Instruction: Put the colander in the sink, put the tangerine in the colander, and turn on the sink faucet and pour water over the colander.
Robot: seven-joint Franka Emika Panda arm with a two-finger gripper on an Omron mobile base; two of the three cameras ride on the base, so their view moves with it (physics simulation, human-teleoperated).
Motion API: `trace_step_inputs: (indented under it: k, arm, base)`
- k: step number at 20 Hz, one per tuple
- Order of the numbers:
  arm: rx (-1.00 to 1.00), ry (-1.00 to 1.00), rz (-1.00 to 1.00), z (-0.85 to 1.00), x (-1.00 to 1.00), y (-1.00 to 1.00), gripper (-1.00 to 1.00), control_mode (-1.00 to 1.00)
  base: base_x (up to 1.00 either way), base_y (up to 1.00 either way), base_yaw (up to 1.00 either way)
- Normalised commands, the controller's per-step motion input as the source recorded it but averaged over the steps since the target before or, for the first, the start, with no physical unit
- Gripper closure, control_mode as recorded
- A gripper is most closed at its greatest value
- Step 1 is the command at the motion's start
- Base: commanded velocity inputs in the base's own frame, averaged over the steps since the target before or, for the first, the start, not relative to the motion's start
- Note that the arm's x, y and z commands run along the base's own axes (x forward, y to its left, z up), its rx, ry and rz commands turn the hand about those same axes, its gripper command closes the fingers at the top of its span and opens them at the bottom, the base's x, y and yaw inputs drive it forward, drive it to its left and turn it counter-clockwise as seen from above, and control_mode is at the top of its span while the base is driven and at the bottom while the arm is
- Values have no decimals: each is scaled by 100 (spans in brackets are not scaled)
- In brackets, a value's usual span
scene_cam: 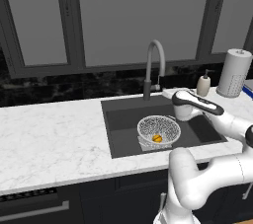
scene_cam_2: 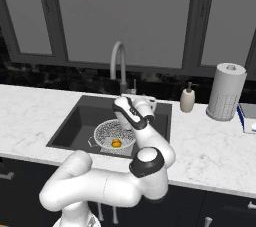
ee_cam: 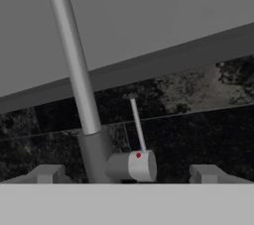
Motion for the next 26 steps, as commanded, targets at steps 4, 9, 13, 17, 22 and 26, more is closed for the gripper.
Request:
trace_step_inputs:
  k: [4, 9, 13, 17, 22, 26]
  arm:
    - [0, 1, 0, 0, 4, 7, -100, -100]
    - [0, 2, 0, 0, 6, 3, -100, -100]
    - [0, 3, 0, 0, 9, 2, -100, -100]
    - [0, 4, 0, 0, 12, 0, -100, -100]
    - [0, 4, 0, 0, 14, 0, -100, -100]
    - [0, 4, 0, 0, 15, 0, -100, -100]
  base:
    - [0, 0, 0]
    - [0, 0, 0]
    - [0, 0, 0]
    - [0, 0, 0]
    - [0, 0, 0]
    - [0, 0, 0]
